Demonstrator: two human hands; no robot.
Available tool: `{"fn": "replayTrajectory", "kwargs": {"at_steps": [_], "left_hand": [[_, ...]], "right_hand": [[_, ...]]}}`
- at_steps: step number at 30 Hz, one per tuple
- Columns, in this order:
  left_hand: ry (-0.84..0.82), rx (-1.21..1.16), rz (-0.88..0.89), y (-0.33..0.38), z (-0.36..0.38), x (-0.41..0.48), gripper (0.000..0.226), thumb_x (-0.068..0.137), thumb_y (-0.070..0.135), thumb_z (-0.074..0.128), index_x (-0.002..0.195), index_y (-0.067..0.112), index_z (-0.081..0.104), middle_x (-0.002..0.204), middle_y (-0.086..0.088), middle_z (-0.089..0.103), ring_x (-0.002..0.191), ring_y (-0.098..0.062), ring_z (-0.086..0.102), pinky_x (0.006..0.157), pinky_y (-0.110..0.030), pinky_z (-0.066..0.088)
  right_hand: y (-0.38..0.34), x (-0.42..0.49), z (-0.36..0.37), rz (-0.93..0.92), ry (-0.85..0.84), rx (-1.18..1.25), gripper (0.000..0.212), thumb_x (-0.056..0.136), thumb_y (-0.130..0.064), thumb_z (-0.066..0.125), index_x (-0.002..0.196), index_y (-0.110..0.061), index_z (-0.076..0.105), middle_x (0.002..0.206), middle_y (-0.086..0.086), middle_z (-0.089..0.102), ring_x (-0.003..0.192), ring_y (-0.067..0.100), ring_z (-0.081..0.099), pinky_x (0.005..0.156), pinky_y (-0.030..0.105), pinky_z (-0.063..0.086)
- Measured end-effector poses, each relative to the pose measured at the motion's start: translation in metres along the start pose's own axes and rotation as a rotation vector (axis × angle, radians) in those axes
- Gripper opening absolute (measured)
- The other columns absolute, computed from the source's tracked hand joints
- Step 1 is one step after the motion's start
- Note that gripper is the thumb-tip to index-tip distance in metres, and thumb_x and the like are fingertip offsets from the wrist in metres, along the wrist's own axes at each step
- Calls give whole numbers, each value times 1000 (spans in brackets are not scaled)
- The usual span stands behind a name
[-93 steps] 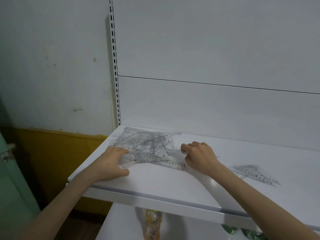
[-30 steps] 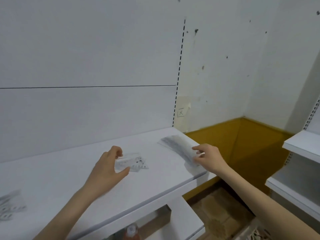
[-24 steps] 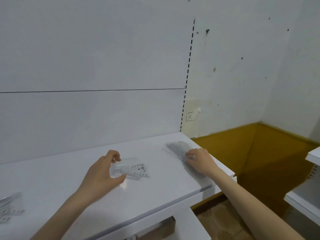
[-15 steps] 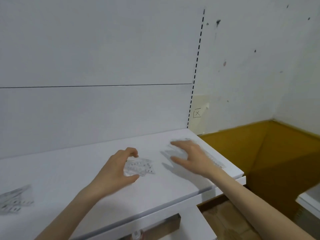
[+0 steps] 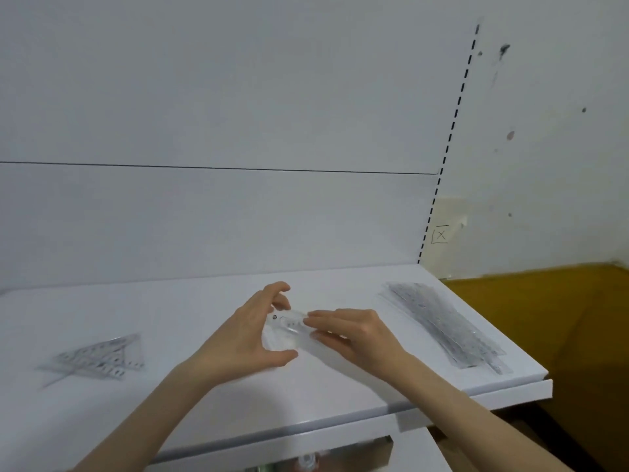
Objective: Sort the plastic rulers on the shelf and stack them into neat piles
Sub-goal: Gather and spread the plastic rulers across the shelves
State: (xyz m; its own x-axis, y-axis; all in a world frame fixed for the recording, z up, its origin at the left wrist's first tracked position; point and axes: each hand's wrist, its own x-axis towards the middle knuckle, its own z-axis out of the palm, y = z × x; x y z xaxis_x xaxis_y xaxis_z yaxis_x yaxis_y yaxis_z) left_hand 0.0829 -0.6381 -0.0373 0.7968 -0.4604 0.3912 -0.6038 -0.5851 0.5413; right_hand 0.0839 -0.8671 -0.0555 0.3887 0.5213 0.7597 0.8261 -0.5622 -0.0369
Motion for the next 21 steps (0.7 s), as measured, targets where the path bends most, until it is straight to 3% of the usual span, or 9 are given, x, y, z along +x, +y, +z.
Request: {"fn": "replayTrajectory", "kwargs": {"at_steps": [5, 9, 12, 17, 21], "left_hand": [[60, 100, -116, -20, -36, -34, 80, 64, 53, 75, 115, 63, 14, 112, 31, 44, 108, 14, 40, 86, -15, 40], [141, 207, -279, -46, -79, -84, 83, 56, 69, 67, 120, 58, 16, 114, 33, 44, 107, 3, 48, 89, -19, 43], [260, 293, -402, -68, -114, -131, 82, 63, 58, 75, 127, 47, 25, 119, 28, 40, 107, 2, 47, 86, -19, 46], [462, 406, -662, -106, -166, -221, 68, 76, 42, 73, 132, 31, 38, 134, 13, 40, 123, -10, 39, 96, -39, 47], [542, 444, -835, -116, -201, -274, 47, 81, 31, 70, 121, 28, 47, 129, 7, 46, 117, -12, 40, 94, -37, 47]], "right_hand": [[-13, 34, 41, -126, 72, 45, 13, 93, -21, 60, 99, -15, 69, 94, -1, 73, 61, 19, 64, 46, 28, 50], [-42, 77, 87, -284, 70, 35, 13, 93, -18, 58, 104, -19, 64, 97, -3, 72, 58, 16, 60, 39, 24, 43], [-70, 109, 130, -297, 49, 17, 19, 88, -11, 58, 102, -17, 70, 89, -4, 72, 55, 15, 59, 36, 23, 39], [-105, 147, 191, -186, -238, -153, 39, 49, -7, 79, 85, -19, 70, 64, -7, 61, 48, 16, 54, 38, 18, 23], [-113, 158, 210, -219, -404, -153, 31, 44, -12, 82, 57, -20, 55, 57, -6, 53, 54, 18, 56, 46, 21, 29]]}}
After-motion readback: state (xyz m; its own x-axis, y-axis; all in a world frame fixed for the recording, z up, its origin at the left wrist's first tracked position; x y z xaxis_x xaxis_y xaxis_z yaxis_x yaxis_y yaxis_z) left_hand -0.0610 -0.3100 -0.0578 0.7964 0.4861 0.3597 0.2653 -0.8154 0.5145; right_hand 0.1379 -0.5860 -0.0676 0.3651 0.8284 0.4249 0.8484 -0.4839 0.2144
